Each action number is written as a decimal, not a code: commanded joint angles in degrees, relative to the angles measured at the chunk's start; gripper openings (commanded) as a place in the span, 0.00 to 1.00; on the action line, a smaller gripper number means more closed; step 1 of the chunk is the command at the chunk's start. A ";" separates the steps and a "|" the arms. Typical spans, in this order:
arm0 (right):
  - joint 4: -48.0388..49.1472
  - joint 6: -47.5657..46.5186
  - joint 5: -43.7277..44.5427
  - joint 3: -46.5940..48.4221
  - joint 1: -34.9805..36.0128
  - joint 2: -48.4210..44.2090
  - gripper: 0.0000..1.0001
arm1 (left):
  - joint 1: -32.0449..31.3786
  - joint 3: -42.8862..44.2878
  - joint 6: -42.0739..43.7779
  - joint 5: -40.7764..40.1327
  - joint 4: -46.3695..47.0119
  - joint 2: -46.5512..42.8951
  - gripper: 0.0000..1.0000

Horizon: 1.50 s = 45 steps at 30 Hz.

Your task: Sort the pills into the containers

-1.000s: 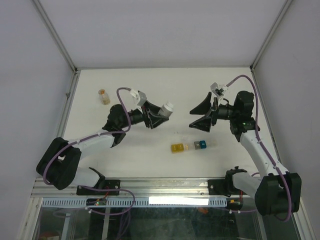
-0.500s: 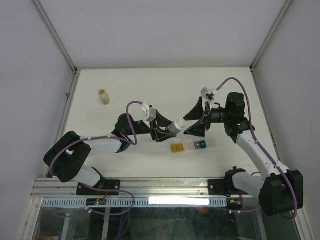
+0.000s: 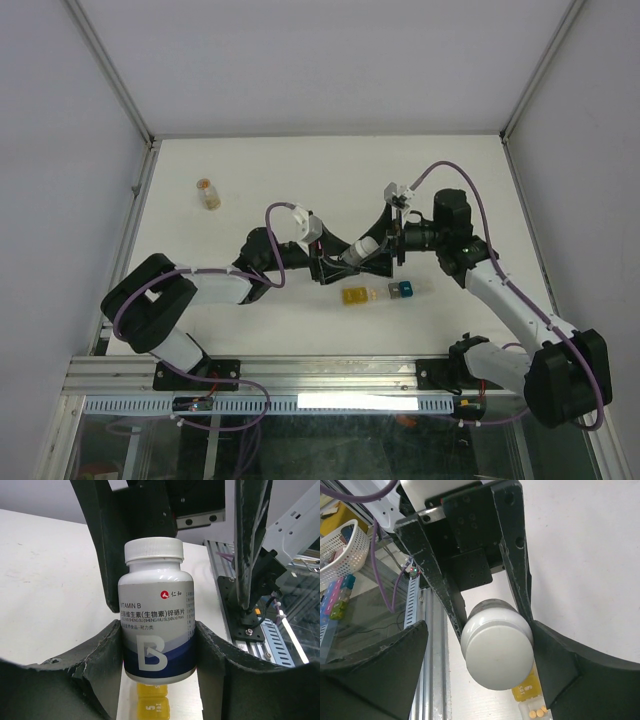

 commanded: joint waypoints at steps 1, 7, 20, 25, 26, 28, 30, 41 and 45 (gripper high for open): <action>-2.42 -3.77 3.66 2.44 0.95 0.42 0.85 | -0.58 1.32 0.36 -2.90 4.70 -0.48 0.07; -3.30 -4.23 3.13 3.26 1.41 0.91 0.66 | -0.61 1.28 0.35 -3.75 4.22 -0.77 0.07; -5.23 -5.30 4.05 6.59 -0.34 0.87 0.00 | -0.50 -6.08 3.00 -15.55 -0.82 -12.66 0.90; -17.57 -17.96 22.91 16.74 0.24 10.49 0.00 | -0.40 -7.56 4.87 -24.99 -21.59 -23.30 0.99; -17.68 -19.62 27.02 18.27 0.50 13.39 0.00 | -0.37 -7.74 4.90 -26.91 -25.09 -24.89 0.99; -17.37 -22.10 32.69 22.53 1.22 20.08 0.00 | -0.32 -8.99 3.88 -30.69 -29.16 -27.63 0.99; -17.28 -23.36 37.30 28.22 2.16 27.79 0.00 | -0.33 -10.53 3.39 -32.59 -30.96 -29.59 0.99; -20.26 -19.63 51.10 63.80 3.25 63.40 0.04 | -0.31 -18.67 5.25 -35.17 -29.34 -36.53 0.99; -20.89 -18.30 51.14 68.69 3.25 68.03 0.17 | -0.35 -19.47 6.32 -32.73 -26.41 -35.63 0.99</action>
